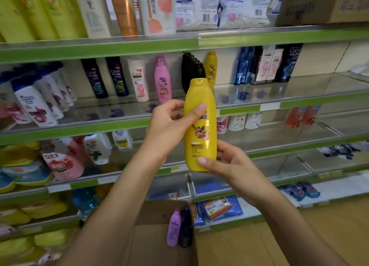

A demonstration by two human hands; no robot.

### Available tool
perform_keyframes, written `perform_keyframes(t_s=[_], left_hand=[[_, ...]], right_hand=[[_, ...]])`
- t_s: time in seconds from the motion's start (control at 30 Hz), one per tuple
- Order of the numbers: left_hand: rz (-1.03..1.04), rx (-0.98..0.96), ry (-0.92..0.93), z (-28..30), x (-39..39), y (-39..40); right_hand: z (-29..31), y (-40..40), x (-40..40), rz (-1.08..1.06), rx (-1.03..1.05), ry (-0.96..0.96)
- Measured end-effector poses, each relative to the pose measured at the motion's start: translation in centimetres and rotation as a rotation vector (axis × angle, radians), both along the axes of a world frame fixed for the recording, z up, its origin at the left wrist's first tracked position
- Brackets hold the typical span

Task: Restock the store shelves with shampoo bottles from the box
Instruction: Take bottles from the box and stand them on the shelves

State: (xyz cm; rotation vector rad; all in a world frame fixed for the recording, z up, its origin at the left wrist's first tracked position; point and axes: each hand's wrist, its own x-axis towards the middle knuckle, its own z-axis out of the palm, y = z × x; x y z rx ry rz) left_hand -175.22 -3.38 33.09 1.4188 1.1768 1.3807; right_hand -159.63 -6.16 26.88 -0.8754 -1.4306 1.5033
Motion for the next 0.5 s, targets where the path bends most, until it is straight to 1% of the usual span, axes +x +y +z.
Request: perform_keyframes(t_s=[0.27,0.5], left_hand=[[-0.094,-0.006,0.008,-0.7,5.5,0.7],[-0.092,-0.010,-0.015,-1.3,9.0,3.2]], right_hand=[[-0.2,1.3,6.5,0.031,-0.020,0.013],[-0.6,4.2,9.9,0.026,-0.022,-0.006]])
